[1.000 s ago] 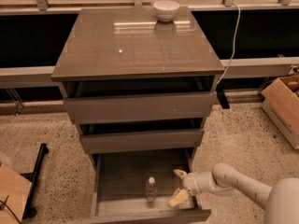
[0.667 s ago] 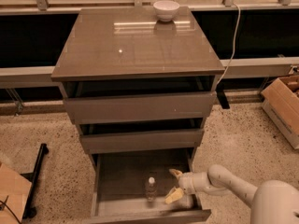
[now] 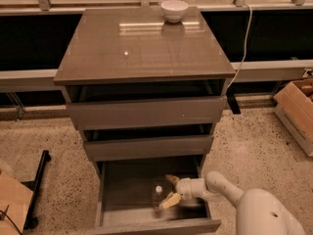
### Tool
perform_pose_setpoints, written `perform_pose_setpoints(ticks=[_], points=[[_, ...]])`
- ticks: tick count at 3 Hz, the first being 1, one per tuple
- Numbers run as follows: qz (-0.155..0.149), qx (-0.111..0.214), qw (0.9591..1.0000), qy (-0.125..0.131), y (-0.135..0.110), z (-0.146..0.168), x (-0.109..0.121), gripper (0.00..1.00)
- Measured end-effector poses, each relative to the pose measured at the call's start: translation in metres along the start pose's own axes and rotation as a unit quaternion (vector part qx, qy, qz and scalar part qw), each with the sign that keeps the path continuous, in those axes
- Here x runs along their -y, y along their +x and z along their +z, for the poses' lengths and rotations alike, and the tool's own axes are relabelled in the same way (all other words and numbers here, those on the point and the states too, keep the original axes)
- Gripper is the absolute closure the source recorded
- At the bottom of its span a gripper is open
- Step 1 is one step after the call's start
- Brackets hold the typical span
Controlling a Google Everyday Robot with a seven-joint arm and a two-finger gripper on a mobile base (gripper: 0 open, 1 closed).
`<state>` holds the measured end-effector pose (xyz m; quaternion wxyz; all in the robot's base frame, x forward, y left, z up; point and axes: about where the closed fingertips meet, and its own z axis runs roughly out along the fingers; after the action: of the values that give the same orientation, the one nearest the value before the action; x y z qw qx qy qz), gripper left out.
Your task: Pick water bottle from bottom drawer and place on counter
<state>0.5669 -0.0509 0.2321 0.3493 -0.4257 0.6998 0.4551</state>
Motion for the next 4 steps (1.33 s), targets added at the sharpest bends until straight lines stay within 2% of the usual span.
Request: perform_pose_setpoints(ticks=[1,2,4], points=[[0.016,0.023,0.9993,-0.027,0.003,0.03,-0.005,0.0],[0.023,0.038,0.9981,-0.042,0.001,0.044,-0.016,0.26],[0.035,0.033,0.9984,-0.03,-0.014,0.03,-0.039,0.73]])
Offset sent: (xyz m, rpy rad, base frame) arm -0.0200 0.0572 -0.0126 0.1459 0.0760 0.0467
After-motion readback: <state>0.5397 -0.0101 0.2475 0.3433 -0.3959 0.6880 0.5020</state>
